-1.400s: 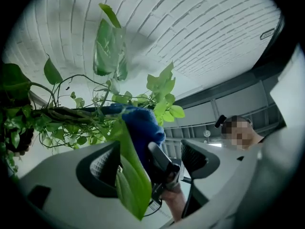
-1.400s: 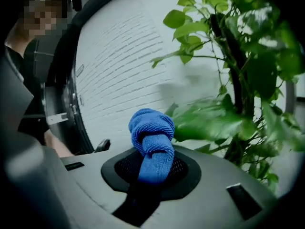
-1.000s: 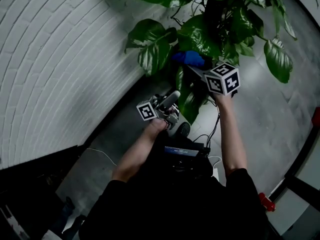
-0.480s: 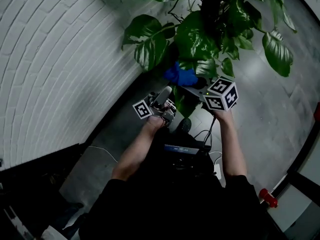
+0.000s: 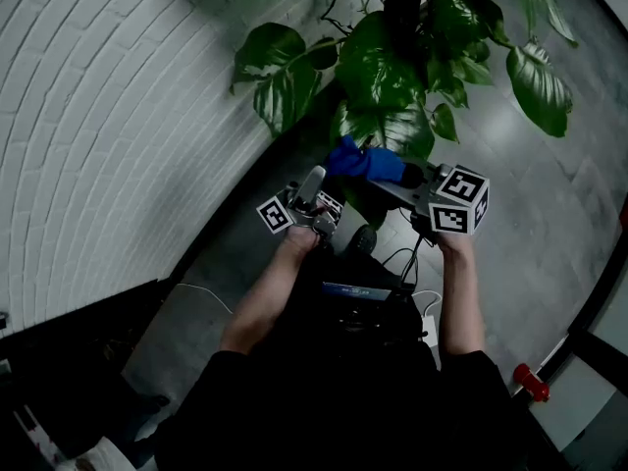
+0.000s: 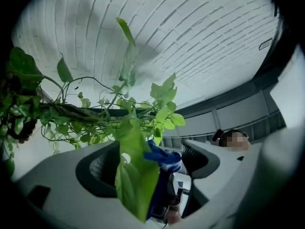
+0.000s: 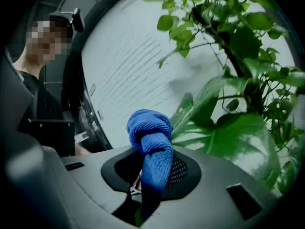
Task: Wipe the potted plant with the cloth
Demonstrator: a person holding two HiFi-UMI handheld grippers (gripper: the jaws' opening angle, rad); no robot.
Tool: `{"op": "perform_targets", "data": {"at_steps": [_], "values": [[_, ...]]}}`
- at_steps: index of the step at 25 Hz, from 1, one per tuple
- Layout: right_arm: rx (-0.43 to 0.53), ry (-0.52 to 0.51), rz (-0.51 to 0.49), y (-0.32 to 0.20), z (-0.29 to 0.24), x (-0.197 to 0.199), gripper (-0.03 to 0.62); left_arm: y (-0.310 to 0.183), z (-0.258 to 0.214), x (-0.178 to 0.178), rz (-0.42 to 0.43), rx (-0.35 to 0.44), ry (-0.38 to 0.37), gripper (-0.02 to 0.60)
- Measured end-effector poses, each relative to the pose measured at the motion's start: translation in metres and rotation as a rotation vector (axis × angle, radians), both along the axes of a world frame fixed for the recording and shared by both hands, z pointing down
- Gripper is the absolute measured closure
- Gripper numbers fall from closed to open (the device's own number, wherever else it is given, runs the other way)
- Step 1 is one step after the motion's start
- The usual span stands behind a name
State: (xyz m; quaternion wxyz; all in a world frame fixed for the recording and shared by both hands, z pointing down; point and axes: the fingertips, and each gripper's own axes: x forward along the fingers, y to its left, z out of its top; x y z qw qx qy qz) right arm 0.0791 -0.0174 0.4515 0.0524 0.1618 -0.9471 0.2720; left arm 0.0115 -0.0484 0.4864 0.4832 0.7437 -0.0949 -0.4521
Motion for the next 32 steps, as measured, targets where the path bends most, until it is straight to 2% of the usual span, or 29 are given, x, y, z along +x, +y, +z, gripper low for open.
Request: {"op": "perform_targets", "data": {"at_steps": [2,4,6,8,10,15,19,24,27,30,32], "values": [[0.053,-0.038,0.131,-0.026,-0.022,0.026,0.487,0.003,0.01,0.002,0.002,-0.029,0.002,0.168],[0.099,-0.014,0.24,-0.051,-0.032,0.048,0.487,0.008,0.015,0.007,0.013,-0.043,0.009,0.167],[0.126,0.04,0.273,-0.066,-0.029,0.054,0.487,0.013,0.013,0.014,0.03,-0.038,0.024,0.167],[0.132,0.095,0.23,-0.069,-0.016,0.041,0.487,0.017,0.009,0.019,0.044,-0.028,0.04,0.167],[0.124,0.147,0.141,-0.059,0.005,0.02,0.487,0.021,0.004,0.021,0.054,-0.019,0.05,0.167],[0.131,0.26,-0.075,-0.003,0.047,-0.018,0.487,0.027,-0.003,0.024,0.058,-0.007,0.055,0.167],[0.126,0.303,-0.183,0.036,0.065,-0.028,0.487,0.029,-0.004,0.022,0.049,0.0,0.036,0.166],[0.071,0.321,-0.254,0.077,0.086,-0.024,0.487,0.031,-0.003,0.019,0.03,0.003,0.026,0.166],[0.016,0.25,-0.271,0.095,0.087,-0.016,0.487,0.032,-0.001,0.018,0.025,-0.002,0.027,0.166],[-0.022,0.057,-0.205,0.092,0.057,0.003,0.487,0.035,0.003,0.021,0.033,-0.01,0.019,0.166],[0.002,-0.075,-0.125,0.076,0.025,0.026,0.487,0.038,0.008,0.023,0.042,-0.019,0.013,0.166]]}}
